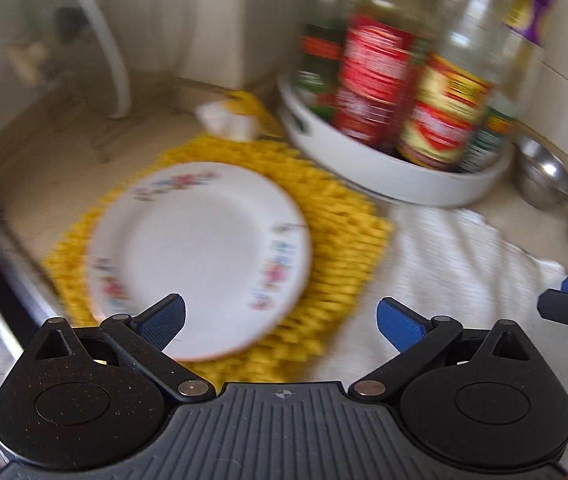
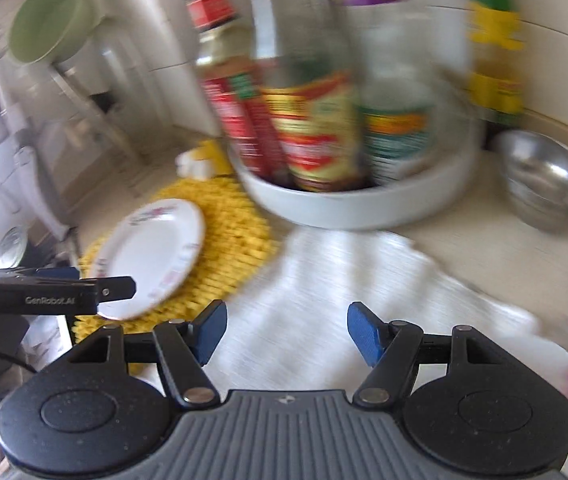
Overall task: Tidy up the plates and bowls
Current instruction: 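Move the right gripper to the floral-rim plate on the yellow mat and grasp its rim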
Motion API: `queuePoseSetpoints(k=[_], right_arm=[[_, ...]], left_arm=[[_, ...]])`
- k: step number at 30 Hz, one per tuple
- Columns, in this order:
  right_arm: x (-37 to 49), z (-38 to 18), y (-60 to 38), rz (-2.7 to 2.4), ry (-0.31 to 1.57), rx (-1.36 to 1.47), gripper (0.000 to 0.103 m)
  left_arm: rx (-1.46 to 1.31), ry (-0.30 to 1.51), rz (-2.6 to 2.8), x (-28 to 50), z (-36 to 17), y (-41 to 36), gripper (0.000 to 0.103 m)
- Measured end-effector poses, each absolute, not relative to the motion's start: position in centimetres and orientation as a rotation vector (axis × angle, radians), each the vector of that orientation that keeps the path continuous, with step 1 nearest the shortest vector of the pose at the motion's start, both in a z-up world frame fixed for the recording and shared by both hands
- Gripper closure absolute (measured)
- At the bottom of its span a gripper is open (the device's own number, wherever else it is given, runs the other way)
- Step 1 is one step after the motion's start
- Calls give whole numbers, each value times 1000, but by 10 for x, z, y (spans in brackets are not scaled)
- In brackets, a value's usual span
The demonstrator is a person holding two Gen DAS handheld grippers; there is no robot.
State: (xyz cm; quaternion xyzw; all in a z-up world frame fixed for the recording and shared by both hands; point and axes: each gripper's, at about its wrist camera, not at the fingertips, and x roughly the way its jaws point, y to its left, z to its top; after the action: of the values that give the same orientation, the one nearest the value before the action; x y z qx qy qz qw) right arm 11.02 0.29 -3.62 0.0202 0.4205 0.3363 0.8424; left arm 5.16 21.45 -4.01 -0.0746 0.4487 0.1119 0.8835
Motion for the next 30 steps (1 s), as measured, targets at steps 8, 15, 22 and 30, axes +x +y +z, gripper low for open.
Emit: queuePoseSetpoints(k=[8, 15, 22, 30], right_arm=[[124, -40, 79, 791, 907, 16, 35], [134, -55, 126, 790, 960, -2, 38], [140, -64, 155, 764, 997, -29, 44], [142, -75, 177, 762, 1017, -51, 49]], left_arm=[[-146, 907, 353, 49, -31, 282, 0], [-140, 931, 340, 61, -46, 314, 0], [-148, 947, 297, 71, -58, 326, 0], [-167, 957, 238, 81, -67, 332, 0]])
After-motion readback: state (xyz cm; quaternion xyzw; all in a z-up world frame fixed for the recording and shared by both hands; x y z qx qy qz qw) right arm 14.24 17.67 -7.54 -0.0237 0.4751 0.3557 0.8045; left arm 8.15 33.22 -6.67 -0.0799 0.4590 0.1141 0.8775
